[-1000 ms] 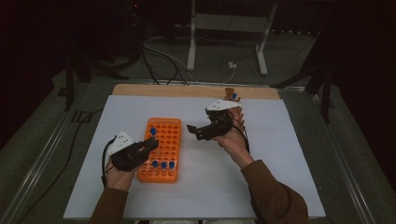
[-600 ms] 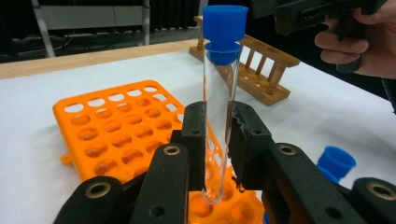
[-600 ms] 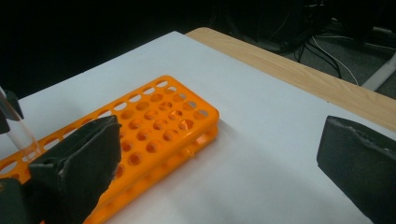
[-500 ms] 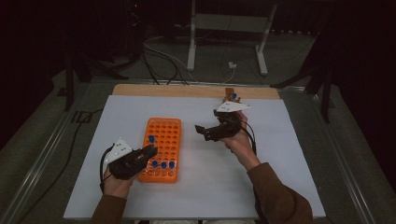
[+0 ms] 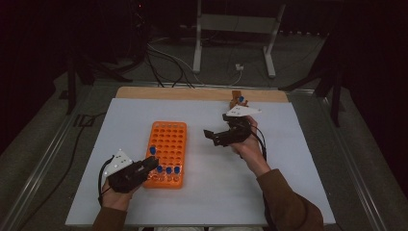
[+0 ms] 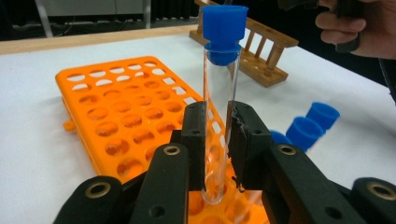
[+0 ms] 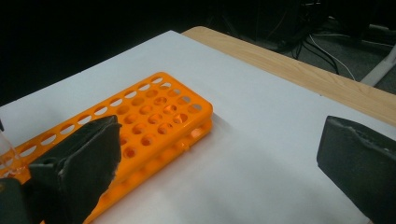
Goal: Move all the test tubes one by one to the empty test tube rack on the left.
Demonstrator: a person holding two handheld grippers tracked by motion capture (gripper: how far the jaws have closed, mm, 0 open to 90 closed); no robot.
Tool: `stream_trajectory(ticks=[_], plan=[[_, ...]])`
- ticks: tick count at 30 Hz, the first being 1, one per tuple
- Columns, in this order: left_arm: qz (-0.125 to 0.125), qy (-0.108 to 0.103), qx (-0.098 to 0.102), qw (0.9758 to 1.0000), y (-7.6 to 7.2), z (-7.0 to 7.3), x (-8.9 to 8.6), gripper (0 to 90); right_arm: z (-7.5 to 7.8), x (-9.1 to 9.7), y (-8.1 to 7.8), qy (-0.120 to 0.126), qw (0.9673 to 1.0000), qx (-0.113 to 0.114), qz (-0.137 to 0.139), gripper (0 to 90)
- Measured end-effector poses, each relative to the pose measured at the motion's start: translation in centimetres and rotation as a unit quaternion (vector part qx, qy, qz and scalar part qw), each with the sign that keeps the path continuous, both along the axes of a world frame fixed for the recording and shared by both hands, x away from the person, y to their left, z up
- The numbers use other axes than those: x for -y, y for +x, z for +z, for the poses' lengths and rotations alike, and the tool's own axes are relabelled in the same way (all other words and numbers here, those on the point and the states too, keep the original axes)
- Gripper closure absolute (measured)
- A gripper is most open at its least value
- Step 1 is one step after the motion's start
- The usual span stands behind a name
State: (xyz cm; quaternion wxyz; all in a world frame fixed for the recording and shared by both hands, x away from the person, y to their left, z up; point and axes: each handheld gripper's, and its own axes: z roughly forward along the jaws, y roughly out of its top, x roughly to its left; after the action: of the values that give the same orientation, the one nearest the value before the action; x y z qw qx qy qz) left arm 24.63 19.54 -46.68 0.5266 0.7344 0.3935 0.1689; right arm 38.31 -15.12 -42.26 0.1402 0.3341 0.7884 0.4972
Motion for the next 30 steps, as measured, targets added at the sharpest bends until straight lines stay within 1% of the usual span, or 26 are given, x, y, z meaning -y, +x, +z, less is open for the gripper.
stream_trajectory(ticks=[7,11,14,17,20,24,25,26,30], plan=[[0.003,0.003,-0.004,1.0000,-0.7,-0.2,-0.6,78.0,-0.2,0.1,0.0,0.001,1.0000,-0.002,0.000,0.2],[0.000,0.013,-0.013,0.9998,-1.1,-0.7,-0.8,78.0,-0.3,0.1,0.0,0.002,1.0000,-0.004,-0.001,0.2],[-0.005,0.040,-0.023,0.9989,-1.3,-1.1,-0.6,78.0,-0.4,0.1,0.0,0.004,1.0000,-0.004,0.000,0.2],[-0.011,0.068,-0.030,0.9972,-1.5,-1.5,-0.2,78.0,-0.4,0.2,0.0,0.007,1.0000,-0.006,0.000,0.2],[-0.014,0.083,-0.035,0.9958,-1.6,-1.5,0.0,78.2,-0.5,0.3,0.0,0.006,1.0000,-0.006,0.000,0.2],[-0.018,0.096,-0.046,0.9941,-1.5,-1.7,-0.1,78.3,-0.6,0.3,0.0,0.007,0.9999,-0.009,0.000,0.2],[-0.018,0.102,-0.049,0.9934,-1.5,-1.8,0.0,78.3,-0.6,0.3,0.0,0.007,0.9999,-0.009,0.000,0.2],[-0.020,0.113,-0.054,0.9920,-1.5,-2.0,0.1,78.3,-0.6,0.3,0.0,0.008,0.9999,-0.009,0.000,0.2],[-0.024,0.129,-0.047,0.9902,-1.5,-2.0,0.5,78.4,-0.7,0.2,0.0,0.008,0.9999,-0.009,0.002,0.2]])
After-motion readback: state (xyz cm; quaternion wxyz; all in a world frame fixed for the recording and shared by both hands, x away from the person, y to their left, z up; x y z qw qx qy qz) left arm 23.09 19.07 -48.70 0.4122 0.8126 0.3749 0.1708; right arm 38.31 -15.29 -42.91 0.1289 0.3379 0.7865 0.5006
